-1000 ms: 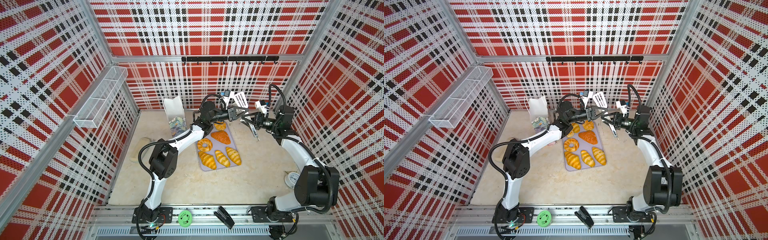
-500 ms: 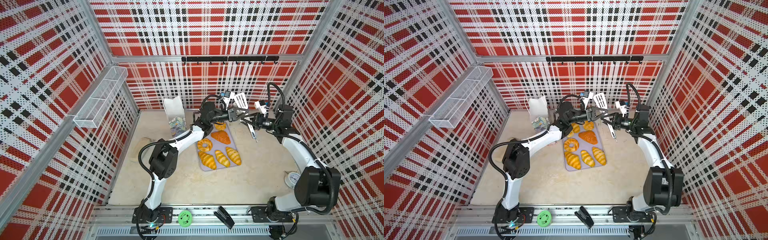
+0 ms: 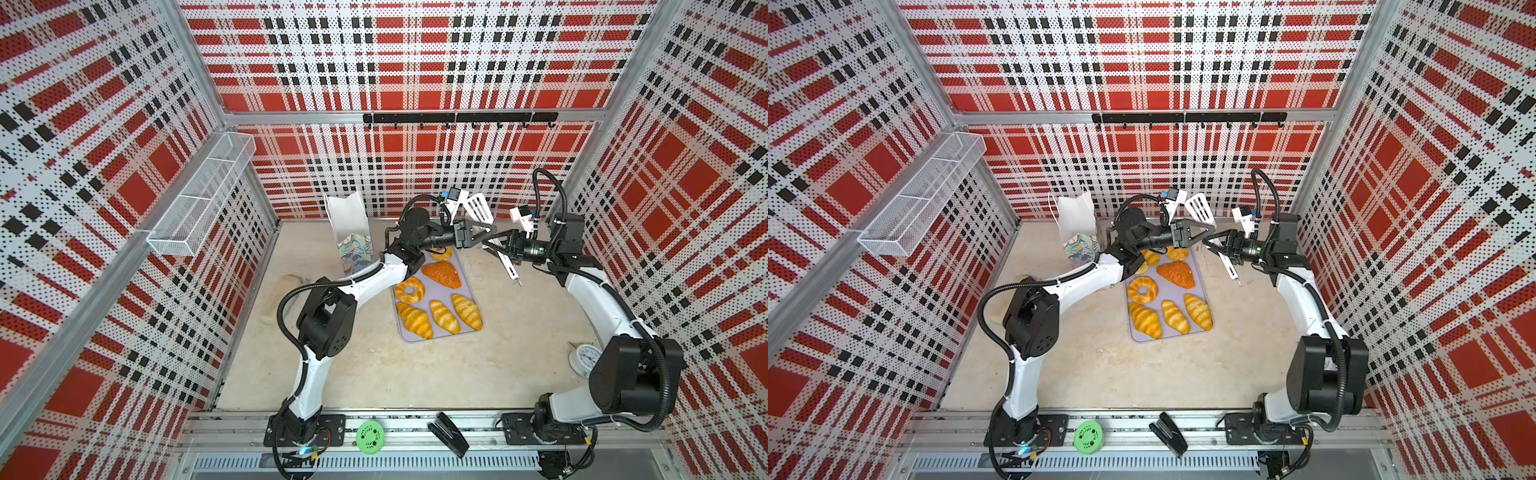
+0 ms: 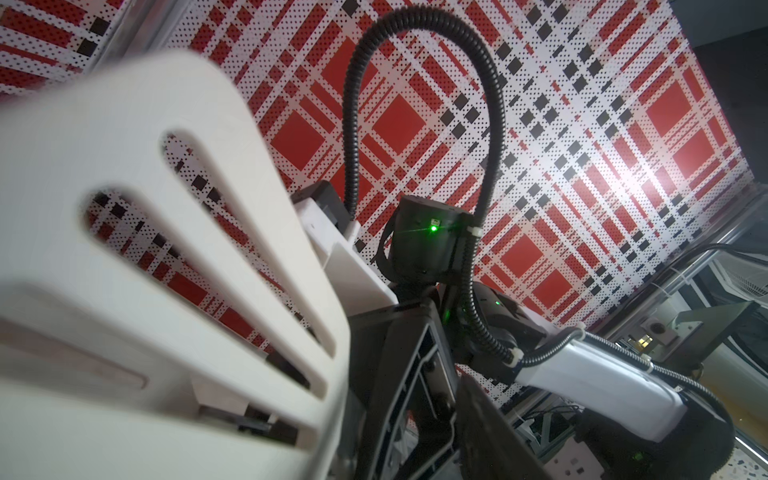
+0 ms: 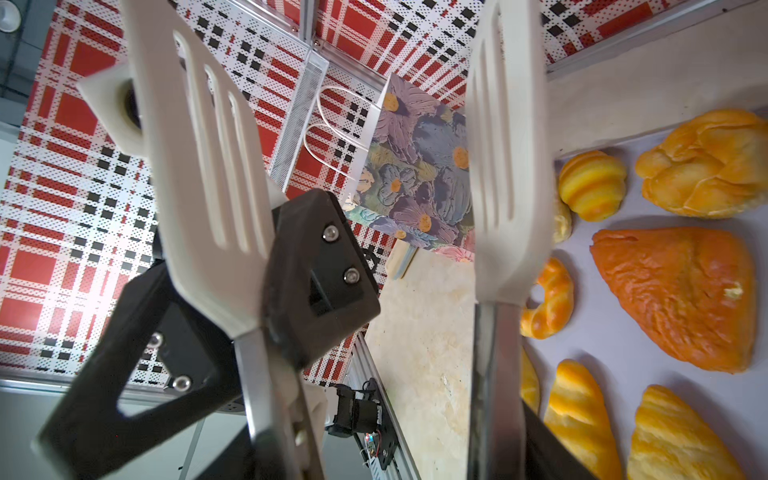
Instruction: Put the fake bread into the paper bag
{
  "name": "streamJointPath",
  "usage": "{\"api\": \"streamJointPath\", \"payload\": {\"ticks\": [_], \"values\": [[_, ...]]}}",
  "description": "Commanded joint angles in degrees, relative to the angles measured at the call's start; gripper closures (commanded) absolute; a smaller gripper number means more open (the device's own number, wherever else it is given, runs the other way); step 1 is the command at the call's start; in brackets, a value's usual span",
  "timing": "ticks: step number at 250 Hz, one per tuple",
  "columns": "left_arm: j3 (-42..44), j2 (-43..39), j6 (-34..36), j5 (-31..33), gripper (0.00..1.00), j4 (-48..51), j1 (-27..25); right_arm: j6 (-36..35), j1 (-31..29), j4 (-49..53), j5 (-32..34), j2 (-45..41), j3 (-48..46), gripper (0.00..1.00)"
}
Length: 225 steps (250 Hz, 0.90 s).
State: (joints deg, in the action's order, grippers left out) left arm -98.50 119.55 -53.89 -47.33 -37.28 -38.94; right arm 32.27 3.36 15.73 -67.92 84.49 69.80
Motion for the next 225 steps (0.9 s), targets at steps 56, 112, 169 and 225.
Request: {"api": "streamJointPath", "payload": {"ticks": [56, 112, 169, 225], "values": [[8.33, -7.46, 0.50, 1.00, 0.29, -1.42, 4.87, -17.92, 0.42, 19.94, 9.79, -2.74, 6.74, 0.32], [8.60, -9.07, 6.36, 1.58, 0.22, 9.11, 6.01, -24.82, 0.33, 31.83, 21.89, -2.07, 10.12, 0.31], [8.41, -10.51, 12.70, 3.24, 0.17, 19.34, 6.51, -27.13, -1.31, 37.58, 34.90, -3.01, 10.83, 0.31], [8.89, -12.39, 18.11, 5.09, 0.07, 27.07, 6.92, -27.43, -6.04, 40.90, 45.02, -2.91, 10.63, 0.32]]}}
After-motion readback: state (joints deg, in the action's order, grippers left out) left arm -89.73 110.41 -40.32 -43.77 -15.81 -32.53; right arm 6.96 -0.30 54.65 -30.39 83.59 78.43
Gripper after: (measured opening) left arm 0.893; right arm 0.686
